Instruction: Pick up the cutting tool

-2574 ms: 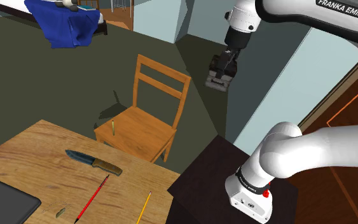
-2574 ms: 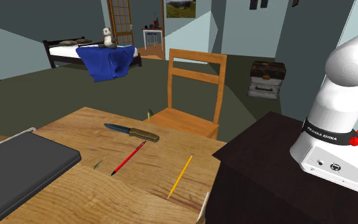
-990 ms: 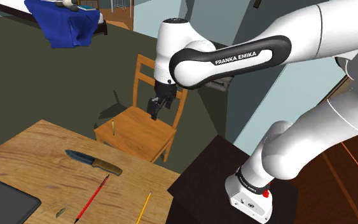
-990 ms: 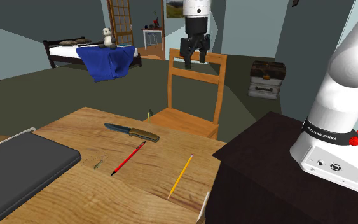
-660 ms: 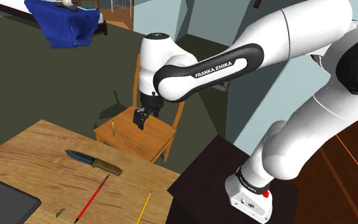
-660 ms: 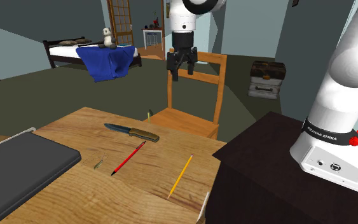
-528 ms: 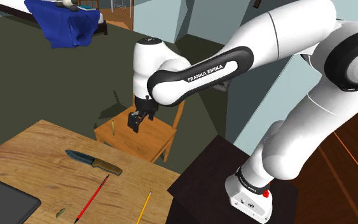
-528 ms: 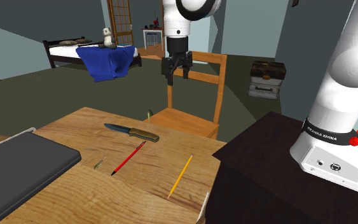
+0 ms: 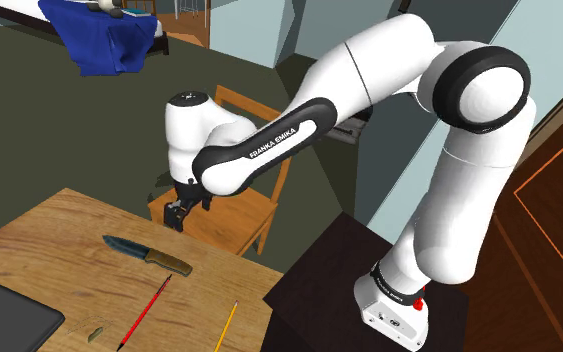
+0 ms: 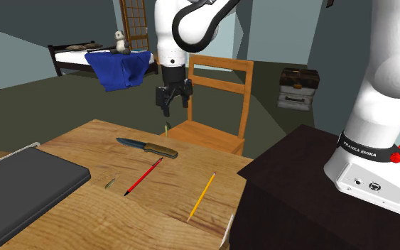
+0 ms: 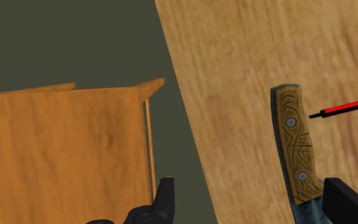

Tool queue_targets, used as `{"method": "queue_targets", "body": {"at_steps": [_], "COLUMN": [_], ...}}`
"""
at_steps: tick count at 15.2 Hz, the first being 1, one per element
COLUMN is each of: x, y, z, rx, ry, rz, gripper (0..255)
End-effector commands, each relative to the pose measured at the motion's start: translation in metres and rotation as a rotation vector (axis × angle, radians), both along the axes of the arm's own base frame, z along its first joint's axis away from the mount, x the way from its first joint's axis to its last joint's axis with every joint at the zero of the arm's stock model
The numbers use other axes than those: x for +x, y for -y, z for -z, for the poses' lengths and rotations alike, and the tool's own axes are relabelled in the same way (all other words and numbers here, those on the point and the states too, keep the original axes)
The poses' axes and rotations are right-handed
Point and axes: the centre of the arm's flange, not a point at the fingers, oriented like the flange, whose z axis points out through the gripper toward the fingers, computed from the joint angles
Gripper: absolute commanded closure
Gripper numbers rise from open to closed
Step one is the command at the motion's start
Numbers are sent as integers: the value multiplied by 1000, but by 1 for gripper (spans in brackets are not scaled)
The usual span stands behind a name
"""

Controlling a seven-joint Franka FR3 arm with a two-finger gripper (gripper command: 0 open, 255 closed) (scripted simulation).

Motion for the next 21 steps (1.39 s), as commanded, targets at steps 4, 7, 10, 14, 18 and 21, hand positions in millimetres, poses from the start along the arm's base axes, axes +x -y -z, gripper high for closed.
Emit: {"method": "queue_targets", "body": {"at_steps": [4,7,10,14,18,21], "x": [27,42,54,54,54,54], "y": [-45,-72,-94,-94,-94,-94], "z": [41,66,86,107,126,126], "rx": [10,16,21,21,21,21], "ry": [-2,-3,-4,-4,-4,-4], "rz": [-8,-13,-17,-17,-17,-17], "gripper": [0,0,0,0,0,255]}}
